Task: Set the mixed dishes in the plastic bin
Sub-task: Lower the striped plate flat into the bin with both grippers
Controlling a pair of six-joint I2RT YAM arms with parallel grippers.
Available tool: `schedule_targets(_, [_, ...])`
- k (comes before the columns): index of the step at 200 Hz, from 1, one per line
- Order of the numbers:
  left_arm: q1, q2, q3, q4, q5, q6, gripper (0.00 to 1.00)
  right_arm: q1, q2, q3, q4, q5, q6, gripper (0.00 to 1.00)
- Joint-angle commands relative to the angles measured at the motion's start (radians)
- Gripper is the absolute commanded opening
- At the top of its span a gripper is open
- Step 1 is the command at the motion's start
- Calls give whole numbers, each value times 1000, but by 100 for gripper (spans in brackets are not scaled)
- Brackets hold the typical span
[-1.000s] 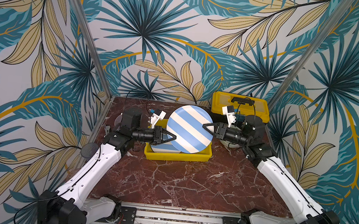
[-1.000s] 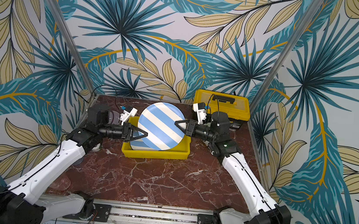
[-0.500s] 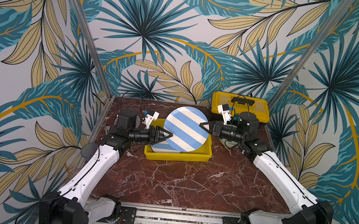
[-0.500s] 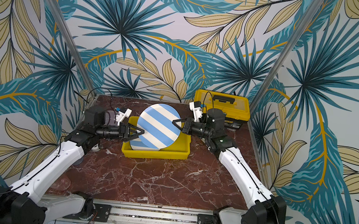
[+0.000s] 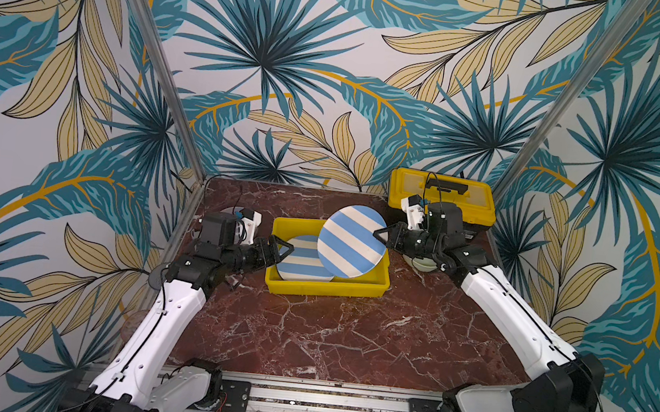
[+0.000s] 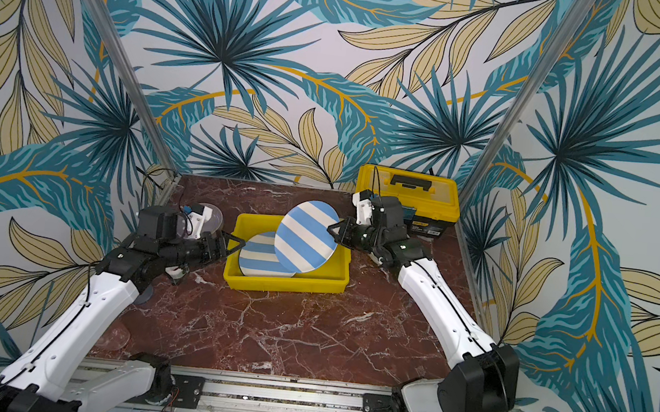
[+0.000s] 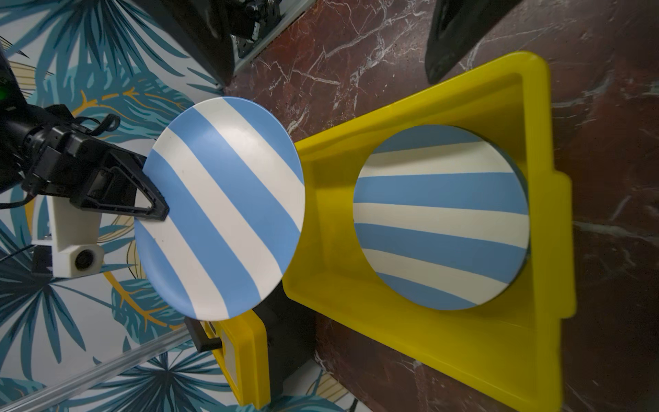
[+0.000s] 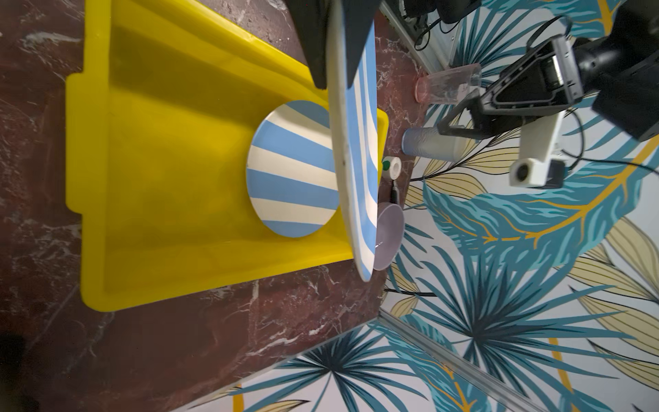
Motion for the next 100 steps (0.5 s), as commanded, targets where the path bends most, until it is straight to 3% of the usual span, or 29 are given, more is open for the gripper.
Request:
schedule_targets(1, [16, -55, -25, -38, -136, 19, 90, 22, 44, 16, -13, 66, -18, 0])
schedule_targets(32, [25, -97, -29, -54, -178, 40, 94, 41, 123, 20, 51, 79, 3, 0])
schedule_targets(100, [35, -101, -21, -89, -188, 71, 95, 103, 320, 74, 155, 57, 41, 0])
